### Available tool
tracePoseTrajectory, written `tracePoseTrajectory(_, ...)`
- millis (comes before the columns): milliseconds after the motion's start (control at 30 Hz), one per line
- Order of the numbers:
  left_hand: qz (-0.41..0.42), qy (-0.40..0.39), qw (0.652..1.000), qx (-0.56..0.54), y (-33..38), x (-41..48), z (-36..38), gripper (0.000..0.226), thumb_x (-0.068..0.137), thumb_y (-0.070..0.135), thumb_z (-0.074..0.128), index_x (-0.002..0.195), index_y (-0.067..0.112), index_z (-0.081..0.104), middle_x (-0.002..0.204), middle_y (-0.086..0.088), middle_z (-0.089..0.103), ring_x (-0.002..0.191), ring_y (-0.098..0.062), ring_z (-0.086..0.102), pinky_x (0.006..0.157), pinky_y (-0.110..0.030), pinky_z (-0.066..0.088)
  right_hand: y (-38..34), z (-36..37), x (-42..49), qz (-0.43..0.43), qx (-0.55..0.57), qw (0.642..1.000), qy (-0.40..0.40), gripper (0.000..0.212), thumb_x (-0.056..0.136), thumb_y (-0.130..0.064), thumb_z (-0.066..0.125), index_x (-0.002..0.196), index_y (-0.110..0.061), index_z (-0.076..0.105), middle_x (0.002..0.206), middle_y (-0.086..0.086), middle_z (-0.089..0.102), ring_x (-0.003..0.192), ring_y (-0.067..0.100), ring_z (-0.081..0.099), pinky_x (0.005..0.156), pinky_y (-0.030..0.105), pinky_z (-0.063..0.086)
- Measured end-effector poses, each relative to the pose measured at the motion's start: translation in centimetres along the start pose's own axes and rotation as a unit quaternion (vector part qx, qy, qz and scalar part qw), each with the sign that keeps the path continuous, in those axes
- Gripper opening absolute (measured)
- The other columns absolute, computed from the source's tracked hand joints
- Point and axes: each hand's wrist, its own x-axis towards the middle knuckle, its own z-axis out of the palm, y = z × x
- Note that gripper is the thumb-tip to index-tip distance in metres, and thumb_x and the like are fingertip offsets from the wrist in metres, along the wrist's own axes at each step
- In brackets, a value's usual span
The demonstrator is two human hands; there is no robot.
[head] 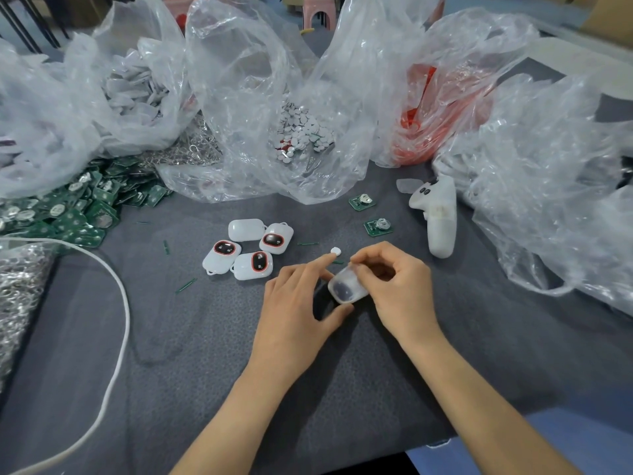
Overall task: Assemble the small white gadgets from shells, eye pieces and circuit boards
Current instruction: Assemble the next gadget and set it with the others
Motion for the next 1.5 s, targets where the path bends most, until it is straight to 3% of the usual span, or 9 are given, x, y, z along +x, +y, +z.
tracePoseTrajectory(233,0.005,0.003,1.0,0.0,0.0,-0.01,0.08,0.045,0.072,0.034,0.078,0.112,0.028,0.057,0.104,0.016,0.06,0.105,-0.008,0.047,0.089,-0.021,0.029,-0.01,0.31,-0.26,-0.068,-0.073,0.995,0.002,0.016,0.079,0.003,0.067,0.081,-0.013,0.07,0.073,-0.006,0.067,0.071,0.006,0.061,0.066,0.013,0.048)
tracePoseTrajectory(467,0.02,0.01,1.0,0.019,0.1,-0.12,0.01,0.027,0.073,0.031,0.079,0.092,0.024,0.062,0.097,0.011,0.057,0.097,-0.011,0.048,0.083,-0.028,0.036,0.02,0.25,-0.38,-0.09,-0.088,0.992,-0.011,0.015,0.08,0.004,0.067,0.082,-0.01,0.07,0.076,-0.002,0.068,0.071,0.008,0.061,0.067,0.018,0.049)
tracePoseTrajectory(633,0.018,0.009,1.0,0.012,0.2,-0.09,0.02,0.025,0.073,0.03,0.08,0.088,0.02,0.063,0.098,0.007,0.059,0.097,-0.015,0.05,0.084,-0.033,0.038,-0.03,0.26,-0.36,-0.099,-0.102,0.99,-0.017,0.014,0.081,0.004,0.067,0.083,-0.009,0.07,0.077,-0.001,0.068,0.07,0.01,0.061,0.067,0.019,0.049)
tracePoseTrajectory(867,0.017,0.009,1.0,0.013,0.18,-0.13,0.12,0.023,0.073,0.025,0.081,0.082,0.017,0.062,0.098,0.004,0.059,0.095,-0.018,0.051,0.083,-0.035,0.04,0.16,0.04,-0.33,-0.084,-0.121,0.989,-0.025,0.018,0.078,-0.001,0.072,0.086,-0.017,0.072,0.084,0.001,0.062,0.071,0.008,0.059,0.067,0.007,0.041)
tracePoseTrajectory(1000,0.019,0.008,1.0,0.016,0.23,-0.18,0.13,0.022,0.073,0.025,0.08,0.083,0.017,0.062,0.099,0.005,0.059,0.096,-0.018,0.052,0.084,-0.035,0.039,0.12,-0.01,-0.17,-0.072,-0.105,0.991,-0.041,0.022,0.078,0.001,0.071,0.091,-0.016,0.071,0.089,-0.01,0.061,0.078,0.007,0.058,0.068,0.01,0.043)
tracePoseTrajectory(1267,0.016,0.015,1.0,0.013,0.46,-0.27,-0.03,0.027,0.074,0.021,0.077,0.096,0.02,0.061,0.101,0.009,0.059,0.097,-0.014,0.052,0.086,-0.029,0.036,0.41,-0.03,0.2,-0.025,-0.081,0.995,-0.057,0.024,0.081,0.004,0.064,0.092,-0.016,0.071,0.09,-0.003,0.068,0.079,0.005,0.061,0.072,0.008,0.045)
tracePoseTrajectory(1500,0.022,0.015,1.0,0.011,0.36,-0.34,0.03,0.019,0.074,0.018,0.078,0.086,0.018,0.064,0.101,0.005,0.059,0.096,-0.017,0.053,0.084,-0.033,0.038,0.43,-0.16,0.21,-0.03,-0.088,0.994,-0.057,0.023,0.081,0.005,0.063,0.09,-0.014,0.071,0.089,-0.002,0.068,0.078,0.008,0.062,0.071,0.009,0.045)
